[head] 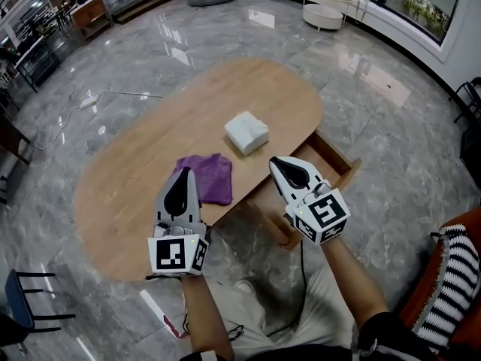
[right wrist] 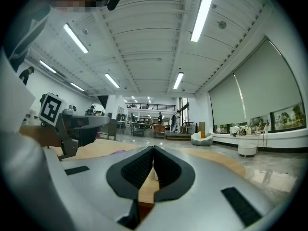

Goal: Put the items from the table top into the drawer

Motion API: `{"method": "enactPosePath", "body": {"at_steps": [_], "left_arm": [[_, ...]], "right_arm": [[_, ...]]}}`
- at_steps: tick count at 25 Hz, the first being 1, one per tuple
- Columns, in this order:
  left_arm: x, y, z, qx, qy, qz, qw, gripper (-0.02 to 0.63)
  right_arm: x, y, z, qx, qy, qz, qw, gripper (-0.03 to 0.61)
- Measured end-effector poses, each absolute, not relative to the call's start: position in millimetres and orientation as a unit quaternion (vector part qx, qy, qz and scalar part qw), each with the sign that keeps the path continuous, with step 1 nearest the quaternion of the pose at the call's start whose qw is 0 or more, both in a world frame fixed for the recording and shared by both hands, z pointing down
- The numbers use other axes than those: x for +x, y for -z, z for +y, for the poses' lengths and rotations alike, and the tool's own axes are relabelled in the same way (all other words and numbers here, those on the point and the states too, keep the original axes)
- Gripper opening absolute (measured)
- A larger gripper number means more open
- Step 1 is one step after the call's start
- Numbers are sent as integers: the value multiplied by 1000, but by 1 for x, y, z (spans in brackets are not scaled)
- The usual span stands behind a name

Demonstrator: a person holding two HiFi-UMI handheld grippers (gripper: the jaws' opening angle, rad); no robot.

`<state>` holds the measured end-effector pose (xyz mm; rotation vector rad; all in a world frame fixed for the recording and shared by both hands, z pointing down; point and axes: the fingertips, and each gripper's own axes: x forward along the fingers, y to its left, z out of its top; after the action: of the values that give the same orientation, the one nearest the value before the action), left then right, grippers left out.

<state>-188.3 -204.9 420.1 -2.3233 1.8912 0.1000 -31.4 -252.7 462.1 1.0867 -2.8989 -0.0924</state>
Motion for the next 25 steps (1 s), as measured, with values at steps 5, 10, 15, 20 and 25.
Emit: {"method": "enactPosePath", "body": {"at_steps": [5, 10, 15, 20, 25], "left_arm": [[-192, -429, -203, -770, -37, 634, 64, 3], [-196, -434, -200, -766, -50, 638, 54, 3], [-195, -435, -196, -767, -45, 637, 59, 3], [-196, -437, -196, -768, -53, 637, 51, 3], [-202, -437, -194, -759, -47, 647, 51, 3]], "right_arm": [[-38, -463, -252, 343, 29, -939, 17, 17], [-46, -465, -249, 333, 23, -943, 16, 18], [-56, -469, -246, 320, 21, -947, 20, 18], [-70, -479, -242, 299, 14, -954, 34, 18], [-83, -486, -241, 280, 4, -959, 44, 18]]}}
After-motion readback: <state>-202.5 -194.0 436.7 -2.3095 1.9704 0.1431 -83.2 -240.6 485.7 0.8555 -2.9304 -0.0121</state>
